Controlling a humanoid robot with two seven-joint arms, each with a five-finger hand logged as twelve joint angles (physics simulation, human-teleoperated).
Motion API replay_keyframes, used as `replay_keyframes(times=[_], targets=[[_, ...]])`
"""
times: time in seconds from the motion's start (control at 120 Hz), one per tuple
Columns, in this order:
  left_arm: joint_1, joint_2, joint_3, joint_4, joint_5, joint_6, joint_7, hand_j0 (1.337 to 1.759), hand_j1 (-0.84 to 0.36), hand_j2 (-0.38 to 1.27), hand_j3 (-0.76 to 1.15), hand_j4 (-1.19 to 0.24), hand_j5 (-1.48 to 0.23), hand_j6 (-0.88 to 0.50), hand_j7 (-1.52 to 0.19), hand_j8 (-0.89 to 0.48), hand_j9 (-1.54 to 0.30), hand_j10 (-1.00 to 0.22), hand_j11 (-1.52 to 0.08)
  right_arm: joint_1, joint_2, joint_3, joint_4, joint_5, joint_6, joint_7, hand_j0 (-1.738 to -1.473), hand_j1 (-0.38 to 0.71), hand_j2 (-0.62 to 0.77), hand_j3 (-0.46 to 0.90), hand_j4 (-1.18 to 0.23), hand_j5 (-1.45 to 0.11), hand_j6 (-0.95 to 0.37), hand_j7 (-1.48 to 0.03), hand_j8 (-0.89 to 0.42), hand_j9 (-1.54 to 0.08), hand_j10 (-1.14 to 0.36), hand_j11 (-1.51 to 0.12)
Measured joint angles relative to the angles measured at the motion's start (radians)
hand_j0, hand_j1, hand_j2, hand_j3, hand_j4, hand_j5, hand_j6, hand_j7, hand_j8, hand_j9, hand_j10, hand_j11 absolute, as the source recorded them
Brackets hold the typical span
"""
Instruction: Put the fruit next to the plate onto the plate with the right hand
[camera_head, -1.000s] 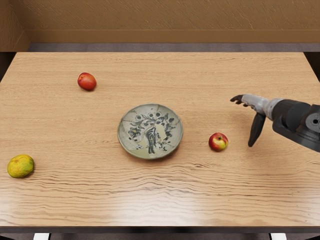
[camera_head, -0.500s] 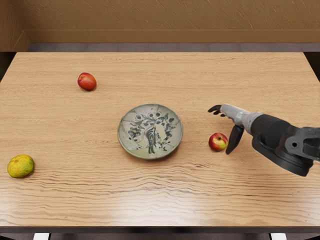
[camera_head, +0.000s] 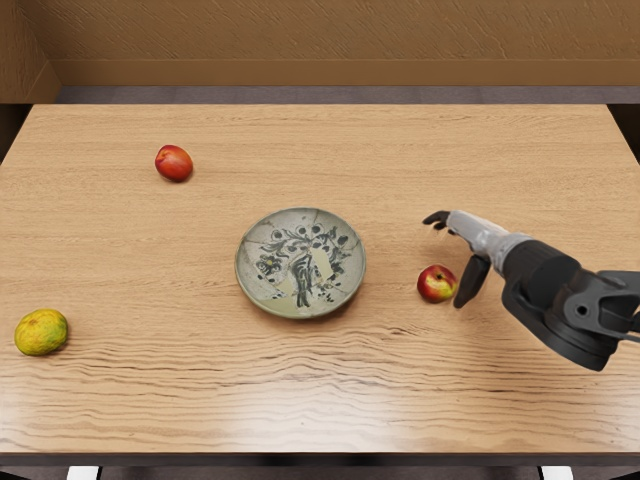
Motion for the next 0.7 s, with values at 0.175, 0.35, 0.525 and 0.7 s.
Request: replay_keyframes(times=[0.175, 0.35, 0.525, 0.7], targets=[[0.0, 0.0, 0.0, 0.0, 0.0, 0.0, 0.0, 1.658, 0.35, 0.0, 0.0, 0.0, 0.0, 0.0, 0.0, 0.0, 0.0, 0.0, 0.0, -0.004, 0.012, -0.033, -0.001, -0.016, -0.038, 0.0, -1.658, -0.06, -0.05, 0.0, -0.25, -0.32, -0.25, -0.32, -0.25, -0.32, -0.25, -0.32], [0.0, 0.0, 0.0, 0.0, 0.0, 0.0, 0.0, 1.658, 0.35, 0.0, 0.0, 0.0, 0.0, 0.0, 0.0, 0.0, 0.0, 0.0, 0.0, -0.005, 0.021, -0.055, -0.003, -0.026, -0.063, 0.0, -1.658, -0.03, -0.05, 0.0, -0.27, -0.35, -0.27, -0.35, -0.27, -0.35, -0.27, -0.35], [0.0, 0.0, 0.0, 0.0, 0.0, 0.0, 0.0, 1.658, 0.35, 0.0, 0.0, 0.0, 0.0, 0.0, 0.0, 0.0, 0.0, 0.0, 0.0, -0.011, 0.032, -0.064, -0.003, -0.029, -0.076, 0.0, -1.658, -0.02, -0.05, 0.0, -0.28, -0.36, -0.28, -0.36, -0.28, -0.36, -0.28, -0.36], [0.0, 0.0, 0.0, 0.0, 0.0, 0.0, 0.0, 1.658, 0.35, 0.0, 0.0, 0.0, 0.0, 0.0, 0.0, 0.0, 0.0, 0.0, 0.0, -0.019, 0.043, -0.077, -0.001, -0.032, -0.088, 0.0, -1.658, 0.01, -0.06, 0.0, -0.3, -0.39, -0.3, -0.39, -0.3, -0.39, -0.3, -0.39]])
